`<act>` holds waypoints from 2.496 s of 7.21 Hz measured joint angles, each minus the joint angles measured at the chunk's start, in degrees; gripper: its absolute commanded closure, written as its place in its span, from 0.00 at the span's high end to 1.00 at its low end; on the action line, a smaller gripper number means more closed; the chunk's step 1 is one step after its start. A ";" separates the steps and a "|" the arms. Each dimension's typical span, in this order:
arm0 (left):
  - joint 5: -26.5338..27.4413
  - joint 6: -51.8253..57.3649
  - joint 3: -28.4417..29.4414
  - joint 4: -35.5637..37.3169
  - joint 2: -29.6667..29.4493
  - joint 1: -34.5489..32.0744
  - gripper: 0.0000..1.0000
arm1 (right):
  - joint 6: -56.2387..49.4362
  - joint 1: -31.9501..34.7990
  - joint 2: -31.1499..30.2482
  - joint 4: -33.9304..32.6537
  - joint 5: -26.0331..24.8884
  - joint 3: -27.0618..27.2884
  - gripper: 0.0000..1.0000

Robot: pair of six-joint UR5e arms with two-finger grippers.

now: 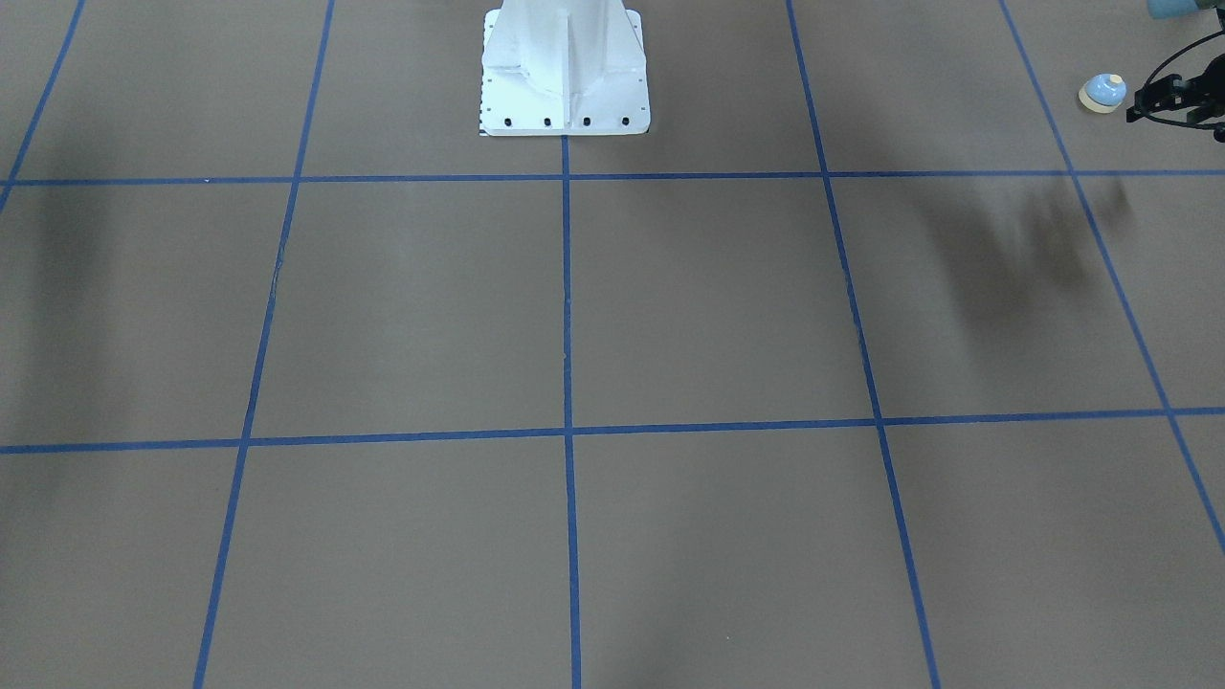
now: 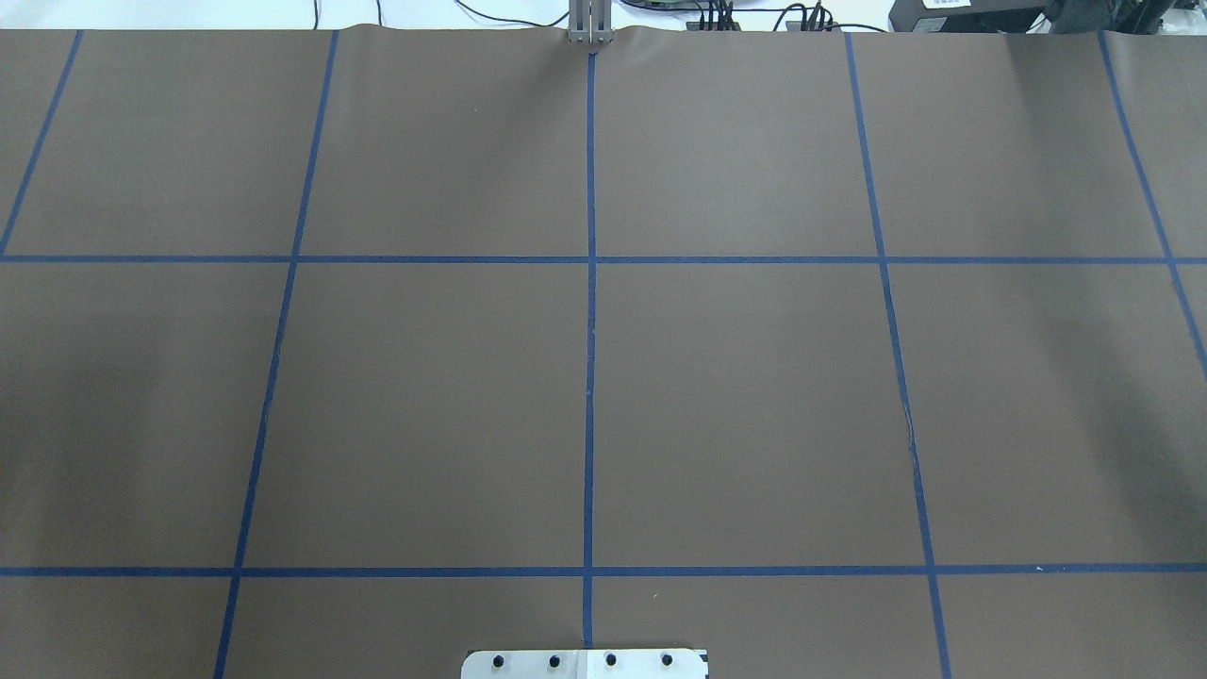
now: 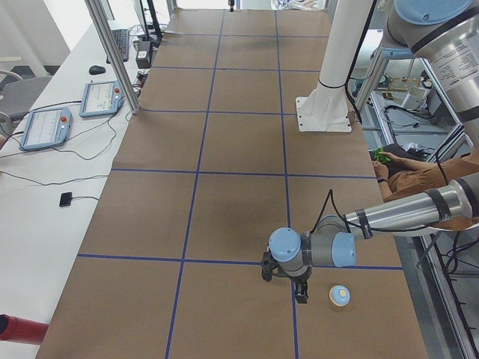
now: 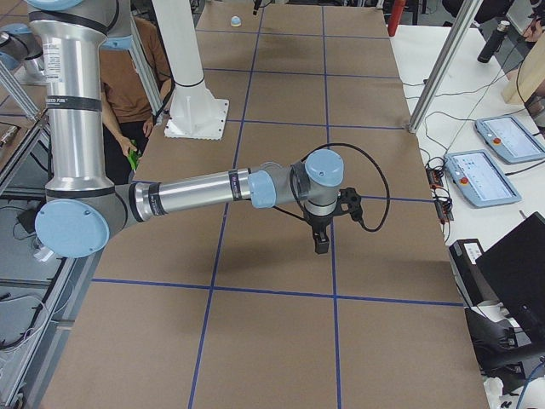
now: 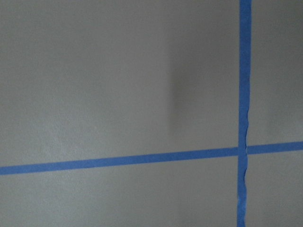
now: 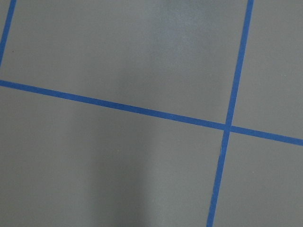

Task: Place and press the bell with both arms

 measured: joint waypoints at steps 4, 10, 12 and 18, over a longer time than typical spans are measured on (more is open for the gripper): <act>-0.28 -0.60 7.65 -9.56 0.52 8.56 1.00 | 0.06 -1.82 0.08 0.01 0.00 -0.10 1.00; -2.33 -13.10 9.37 -16.15 0.65 19.51 1.00 | 0.04 -3.21 0.07 0.00 0.03 -0.10 1.00; -2.43 -13.46 10.04 -16.40 1.47 20.55 1.00 | 0.07 -3.44 0.06 -0.01 0.03 -0.11 1.00; -3.13 -13.97 11.04 -16.42 1.75 23.22 1.00 | 0.07 -3.78 0.06 0.01 0.10 -0.02 1.00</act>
